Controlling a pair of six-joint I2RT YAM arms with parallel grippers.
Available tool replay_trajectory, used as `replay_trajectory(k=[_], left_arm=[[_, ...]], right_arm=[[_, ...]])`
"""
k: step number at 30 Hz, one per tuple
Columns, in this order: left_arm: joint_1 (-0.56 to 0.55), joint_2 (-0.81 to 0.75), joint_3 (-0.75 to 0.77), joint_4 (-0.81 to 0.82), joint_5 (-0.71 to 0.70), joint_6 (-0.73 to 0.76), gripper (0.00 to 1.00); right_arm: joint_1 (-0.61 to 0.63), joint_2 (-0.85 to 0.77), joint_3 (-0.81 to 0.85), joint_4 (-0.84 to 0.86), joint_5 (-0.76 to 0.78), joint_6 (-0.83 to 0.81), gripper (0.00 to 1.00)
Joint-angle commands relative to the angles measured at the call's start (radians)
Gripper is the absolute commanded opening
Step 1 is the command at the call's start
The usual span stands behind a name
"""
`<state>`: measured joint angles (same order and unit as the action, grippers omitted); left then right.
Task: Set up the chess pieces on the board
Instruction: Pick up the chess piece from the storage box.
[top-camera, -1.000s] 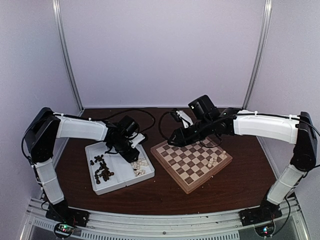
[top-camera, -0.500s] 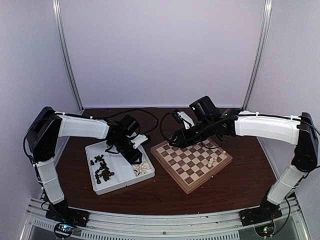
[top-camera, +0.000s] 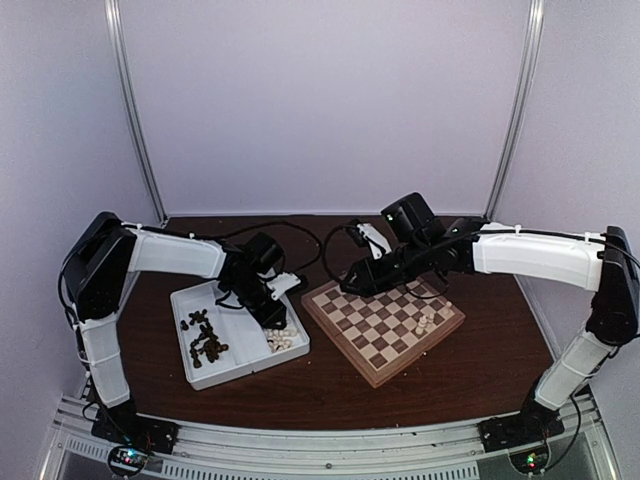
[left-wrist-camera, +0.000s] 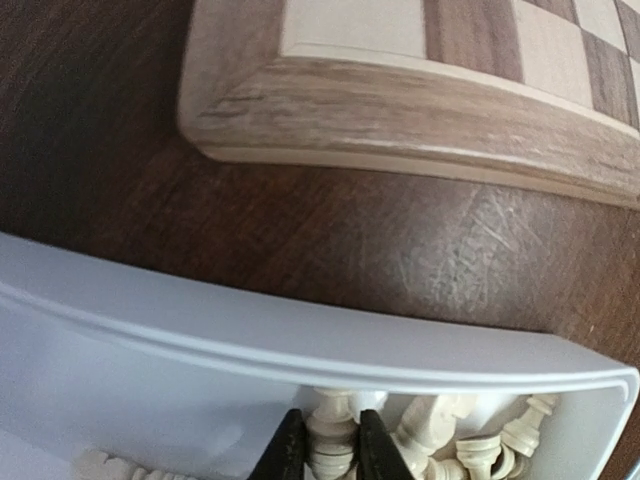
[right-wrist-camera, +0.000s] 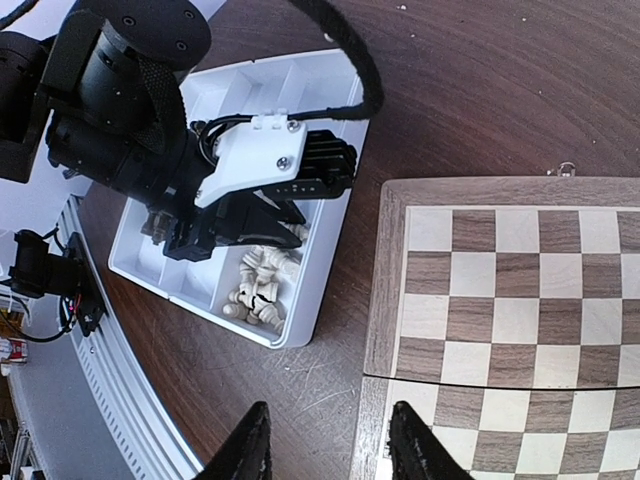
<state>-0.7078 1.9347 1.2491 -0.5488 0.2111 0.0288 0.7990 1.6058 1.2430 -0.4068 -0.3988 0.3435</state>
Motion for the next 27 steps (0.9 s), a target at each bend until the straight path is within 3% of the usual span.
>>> replay_trajectory(k=[1, 7, 15, 21, 27], left_arm=[[0.000, 0.014, 0.002, -0.011, 0.002, 0.015, 0.11], [-0.001, -0.098, -0.064, 0.068, -0.013, -0.011, 0.06], [-0.001, -0.333, -0.252, 0.290, -0.014, -0.026, 0.05], [-0.001, -0.432, -0.347, 0.426, 0.122, -0.063, 0.09], [-0.007, -0.444, -0.370, 0.495, 0.169, -0.065, 0.10]], right_arm=[[0.003, -0.038, -0.021, 0.015, 0.025, 0.000, 0.40], [0.003, -0.031, -0.027, 0.033, 0.015, 0.015, 0.40], [0.008, 0.006, -0.006, 0.109, -0.064, 0.072, 0.40], [0.041, 0.061, 0.040, 0.168, -0.114, 0.120, 0.40], [0.071, 0.136, 0.053, 0.252, -0.159, 0.219, 0.41]])
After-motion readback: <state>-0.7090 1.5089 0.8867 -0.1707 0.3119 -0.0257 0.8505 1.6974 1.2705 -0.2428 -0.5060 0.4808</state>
